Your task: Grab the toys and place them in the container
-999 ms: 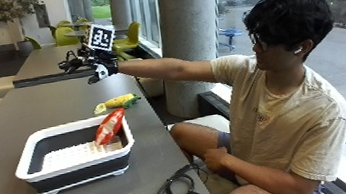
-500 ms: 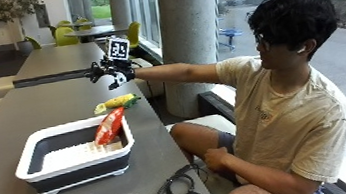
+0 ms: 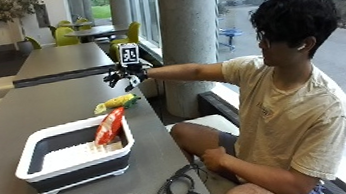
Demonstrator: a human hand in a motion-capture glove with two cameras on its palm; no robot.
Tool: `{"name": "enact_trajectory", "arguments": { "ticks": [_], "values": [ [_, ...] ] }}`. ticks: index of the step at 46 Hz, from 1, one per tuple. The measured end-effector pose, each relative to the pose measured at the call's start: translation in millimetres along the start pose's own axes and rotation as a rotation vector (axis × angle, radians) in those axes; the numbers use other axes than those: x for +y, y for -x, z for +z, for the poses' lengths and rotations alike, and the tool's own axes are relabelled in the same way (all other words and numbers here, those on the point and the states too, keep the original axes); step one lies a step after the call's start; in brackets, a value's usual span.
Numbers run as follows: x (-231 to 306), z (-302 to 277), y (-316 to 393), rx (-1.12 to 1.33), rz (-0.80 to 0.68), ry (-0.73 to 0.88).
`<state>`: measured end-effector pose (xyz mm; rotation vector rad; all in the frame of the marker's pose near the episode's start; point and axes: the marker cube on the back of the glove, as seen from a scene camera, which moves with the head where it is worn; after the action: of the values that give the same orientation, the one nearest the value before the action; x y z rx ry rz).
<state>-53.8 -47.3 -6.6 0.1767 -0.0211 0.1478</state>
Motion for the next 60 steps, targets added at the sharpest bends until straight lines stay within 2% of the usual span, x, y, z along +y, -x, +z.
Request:
{"name": "enact_trajectory", "arguments": {
  "ticks": [7,22,36,40,46,60],
  "values": [
    [17.4,16.4,-20.5,0.056,0.037,0.078],
    [30.7,23.0,-33.7,-0.066,0.03,0.077],
    [33.0,17.3,-33.7,0.002,0.032,0.085],
    [31.6,18.1,-28.5,-0.042,0.047,0.069],
    [29.1,19.1,-25.4,-0.081,-0.025,0.066],
    [28.1,20.4,-31.3,-0.033,0.006,0.079]
  ]
}}
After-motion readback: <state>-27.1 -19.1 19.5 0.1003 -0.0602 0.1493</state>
